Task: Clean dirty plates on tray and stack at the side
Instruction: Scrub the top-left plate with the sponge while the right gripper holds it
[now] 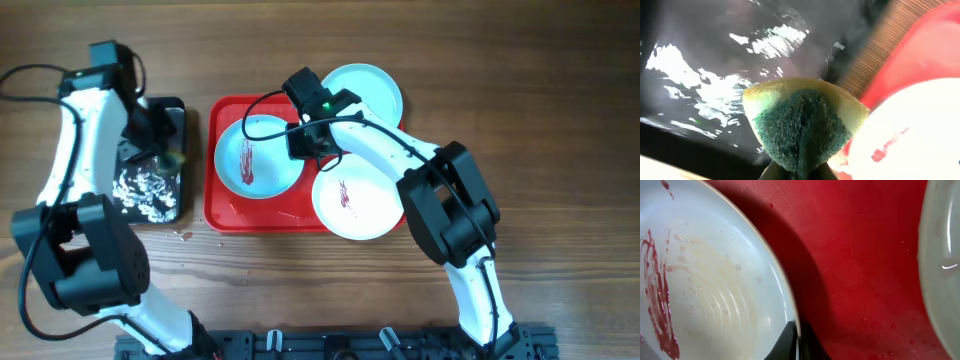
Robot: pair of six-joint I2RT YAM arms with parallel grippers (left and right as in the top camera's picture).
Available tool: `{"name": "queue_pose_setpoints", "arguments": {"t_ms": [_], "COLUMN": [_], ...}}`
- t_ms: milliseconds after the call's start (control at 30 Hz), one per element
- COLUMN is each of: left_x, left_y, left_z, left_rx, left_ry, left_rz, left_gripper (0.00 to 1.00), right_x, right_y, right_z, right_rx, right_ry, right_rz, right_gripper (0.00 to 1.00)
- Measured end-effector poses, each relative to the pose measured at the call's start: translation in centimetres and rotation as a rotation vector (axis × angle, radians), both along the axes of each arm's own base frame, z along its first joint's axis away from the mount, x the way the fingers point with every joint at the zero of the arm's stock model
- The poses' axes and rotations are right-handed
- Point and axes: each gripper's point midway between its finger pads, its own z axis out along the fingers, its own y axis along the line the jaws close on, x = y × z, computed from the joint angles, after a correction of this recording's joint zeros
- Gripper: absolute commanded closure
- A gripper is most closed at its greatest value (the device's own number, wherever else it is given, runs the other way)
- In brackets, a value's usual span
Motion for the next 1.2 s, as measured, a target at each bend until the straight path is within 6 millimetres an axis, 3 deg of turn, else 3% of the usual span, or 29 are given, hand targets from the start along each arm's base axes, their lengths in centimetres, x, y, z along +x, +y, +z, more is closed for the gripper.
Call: {"name": "queue_pose_setpoints", "arguments": {"t_ms": [200,267,400,533,667,800,867,1033,1200], "left_x": [1.5,2.0,1.0,0.8,1.1,0.9,0.6,0.5,-2.7], "left_y": [-8.0,-9.9,-10.9,-10.9,-11.8,-16.7,-18.1,-17.4,-12.3], "left_z": [0.1,-1.0,-5.8,-8.9,-8.9,-8.7,-8.6,-8.8,-8.8], "left_rx": [-0.101,-0.108,-0.099,-0.087,-0.072,-0.145,-0.2,-0.207,-0.042], "left_ry": [-0.056,-0.092,-0.114,-0.176,-0.248,-0.291,-0.289,-0.269,-0.106], "left_rz": [-0.231,-0.321,-0.428,-0.447,-0.478,-0.547,-0.506,-0.389,-0.277], "left_gripper": [0.96,0.96,0.96,0.96,0.96,0.96,0.96,0.96,0.96], "right_x": [0.1,0.1,0.0,0.1,0.0,0.0,0.1,0.1,-0.1], "right_y": [0.1,0.1,0.3,0.3,0.3,0.3,0.3,0.3,0.4], "right_z": [0.1,0.1,0.1,0.1,0.1,0.1,0.1,0.1,0.0], "right_rx": [0.038,0.055,0.066,0.068,0.068,0.068,0.07,0.071,0.078], "right_ry": [0.019,0.028,0.032,0.03,0.031,0.031,0.032,0.033,0.041], "right_rz": [0.004,0.01,0.031,0.033,0.033,0.033,0.031,0.032,0.036], "right_gripper": [0.96,0.96,0.96,0.96,0.96,0.96,0.96,0.96,0.96]}}
